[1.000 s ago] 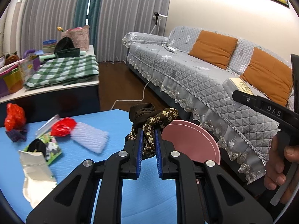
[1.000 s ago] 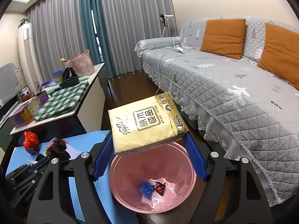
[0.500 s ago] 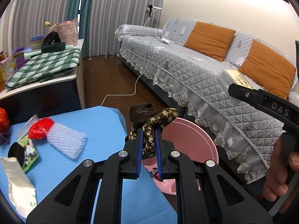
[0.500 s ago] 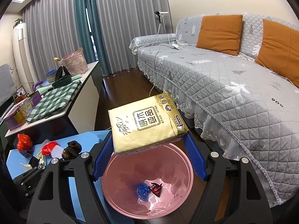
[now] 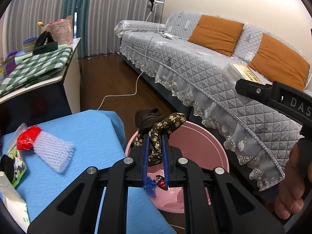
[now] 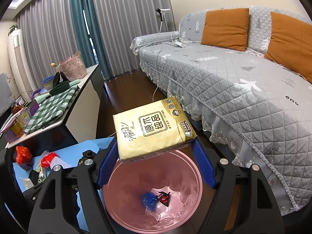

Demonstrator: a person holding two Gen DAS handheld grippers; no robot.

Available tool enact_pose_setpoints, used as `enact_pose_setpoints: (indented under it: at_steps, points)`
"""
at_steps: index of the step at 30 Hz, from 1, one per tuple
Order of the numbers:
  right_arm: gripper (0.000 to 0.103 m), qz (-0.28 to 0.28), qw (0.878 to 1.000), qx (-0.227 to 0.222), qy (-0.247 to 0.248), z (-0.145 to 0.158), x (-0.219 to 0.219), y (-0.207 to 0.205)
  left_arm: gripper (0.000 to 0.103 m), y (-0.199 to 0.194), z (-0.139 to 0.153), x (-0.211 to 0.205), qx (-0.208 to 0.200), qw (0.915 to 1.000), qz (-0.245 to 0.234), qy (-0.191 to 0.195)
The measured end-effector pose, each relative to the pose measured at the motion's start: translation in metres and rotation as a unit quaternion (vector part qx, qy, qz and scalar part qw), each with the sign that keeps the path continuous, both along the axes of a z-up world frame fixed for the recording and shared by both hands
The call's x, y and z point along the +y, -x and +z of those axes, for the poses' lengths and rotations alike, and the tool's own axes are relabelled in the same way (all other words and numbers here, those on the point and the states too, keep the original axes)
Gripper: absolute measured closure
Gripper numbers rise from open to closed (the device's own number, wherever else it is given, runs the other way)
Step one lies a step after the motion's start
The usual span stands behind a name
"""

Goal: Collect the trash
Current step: 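Carry the cloth and tissue pack to the pink bin and release both, then return both open tools over the table toward the white paper bag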

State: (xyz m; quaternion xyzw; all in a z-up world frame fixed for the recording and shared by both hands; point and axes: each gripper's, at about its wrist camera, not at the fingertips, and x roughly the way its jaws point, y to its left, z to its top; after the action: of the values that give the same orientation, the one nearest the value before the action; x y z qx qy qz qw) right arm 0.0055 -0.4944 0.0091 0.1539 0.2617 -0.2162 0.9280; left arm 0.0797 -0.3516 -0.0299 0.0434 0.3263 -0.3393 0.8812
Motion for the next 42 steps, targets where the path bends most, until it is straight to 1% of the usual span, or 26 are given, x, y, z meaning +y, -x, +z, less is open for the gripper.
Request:
enact_pose_setpoints:
  at_steps: [5, 7, 8, 9, 11, 17, 20, 22, 24, 25, 30, 33, 36, 42]
  points:
    - [0.030, -0.002, 1.000, 0.002, -0.002, -0.001, -0.003, -0.001, 0.090, -0.001, -0.002, -0.007, 0.003, 1.0000, -0.006, -0.002]
    - [0.028, -0.005, 1.000, 0.003, -0.004, -0.002, -0.004, -0.001, 0.088, -0.002, -0.004, -0.010, 0.009, 0.9999, -0.008, -0.003]
    - [0.027, -0.007, 1.000, 0.006, -0.006, -0.003, -0.005, -0.001, 0.084, -0.003, -0.006, -0.012, 0.017, 0.9998, -0.009, -0.005]
    - [0.021, -0.009, 1.000, 0.010, -0.009, -0.004, -0.007, -0.001, 0.074, -0.005, -0.007, -0.012, 0.023, 0.9997, -0.009, -0.005]
    - [0.016, -0.016, 1.000, 0.012, -0.010, -0.005, -0.009, -0.001, 0.061, -0.005, -0.009, -0.011, 0.033, 0.9994, -0.007, -0.005]
    - [0.016, -0.014, 1.000, 0.011, -0.010, -0.003, -0.007, -0.001, 0.061, -0.001, -0.008, -0.004, 0.029, 0.9996, 0.001, -0.007]
    - [0.016, -0.009, 1.000, 0.009, -0.008, -0.001, -0.003, -0.001, 0.062, 0.001, -0.003, 0.006, 0.028, 0.9996, 0.007, -0.007]
    - [0.016, -0.004, 1.000, 0.005, -0.006, 0.001, 0.002, -0.001, 0.063, 0.004, 0.001, 0.014, 0.023, 0.9997, 0.011, -0.008]
    - [0.017, 0.003, 1.000, 0.000, -0.005, 0.004, 0.007, -0.001, 0.067, 0.006, 0.005, 0.024, 0.019, 0.9997, 0.015, -0.008]
    - [0.017, 0.007, 1.000, -0.004, -0.004, 0.006, 0.010, 0.000, 0.068, 0.006, 0.007, 0.027, 0.019, 0.9997, 0.016, -0.008]
    - [0.024, 0.032, 0.999, -0.023, 0.005, 0.016, 0.031, 0.002, 0.074, 0.012, 0.017, 0.057, 0.011, 0.9994, 0.031, -0.006]
    - [0.029, 0.063, 0.997, -0.040, -0.001, 0.020, 0.046, 0.002, 0.076, 0.017, 0.020, 0.076, 0.007, 0.9991, 0.043, -0.006]
    - [0.034, 0.086, 0.995, -0.051, 0.004, 0.023, 0.061, 0.002, 0.077, 0.020, 0.021, 0.097, 0.005, 0.9984, 0.055, -0.008]
    - [0.046, 0.134, 0.988, -0.070, -0.003, 0.027, 0.085, 0.005, 0.078, 0.023, 0.023, 0.138, 0.002, 0.9958, 0.091, -0.004]
